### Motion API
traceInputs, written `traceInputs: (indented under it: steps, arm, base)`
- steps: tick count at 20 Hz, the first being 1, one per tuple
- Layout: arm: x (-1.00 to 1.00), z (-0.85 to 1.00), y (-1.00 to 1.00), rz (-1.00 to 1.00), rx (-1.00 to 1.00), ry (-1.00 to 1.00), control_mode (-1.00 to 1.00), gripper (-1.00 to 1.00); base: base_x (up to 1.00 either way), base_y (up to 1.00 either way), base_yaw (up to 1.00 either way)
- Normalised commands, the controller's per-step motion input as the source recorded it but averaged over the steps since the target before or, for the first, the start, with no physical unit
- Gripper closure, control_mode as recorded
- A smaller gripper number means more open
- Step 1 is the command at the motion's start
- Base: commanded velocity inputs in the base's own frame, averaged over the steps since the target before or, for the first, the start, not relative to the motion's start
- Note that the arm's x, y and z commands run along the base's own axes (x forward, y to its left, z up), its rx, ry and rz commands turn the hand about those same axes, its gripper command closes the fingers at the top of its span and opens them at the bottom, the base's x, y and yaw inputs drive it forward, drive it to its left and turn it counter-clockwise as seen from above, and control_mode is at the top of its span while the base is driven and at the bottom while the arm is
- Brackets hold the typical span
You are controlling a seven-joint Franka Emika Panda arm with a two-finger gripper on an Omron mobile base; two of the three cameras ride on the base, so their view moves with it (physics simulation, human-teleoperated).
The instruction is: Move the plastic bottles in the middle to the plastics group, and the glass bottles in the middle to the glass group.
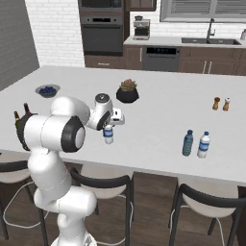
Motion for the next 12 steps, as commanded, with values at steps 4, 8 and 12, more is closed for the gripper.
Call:
traceInputs:
  steps: [4, 8, 12]
  arm:
    - [-0.42, 0.31, -0.74, -0.03, 0.02, 0.00, -1.00, 1.00]
    - [-0.15, 0.28, -1.00, -0.04, 0.04, 0.00, -1.00, 1.00]
    - [0.00, 0.15, -1.00, -0.06, 0.02, 0.00, -1.00, 1.00]
  base:
    - [0.00, 0.00, 0.00]
    - [0.00, 0.00, 0.00]
    - [0.00, 0.00, 0.00]
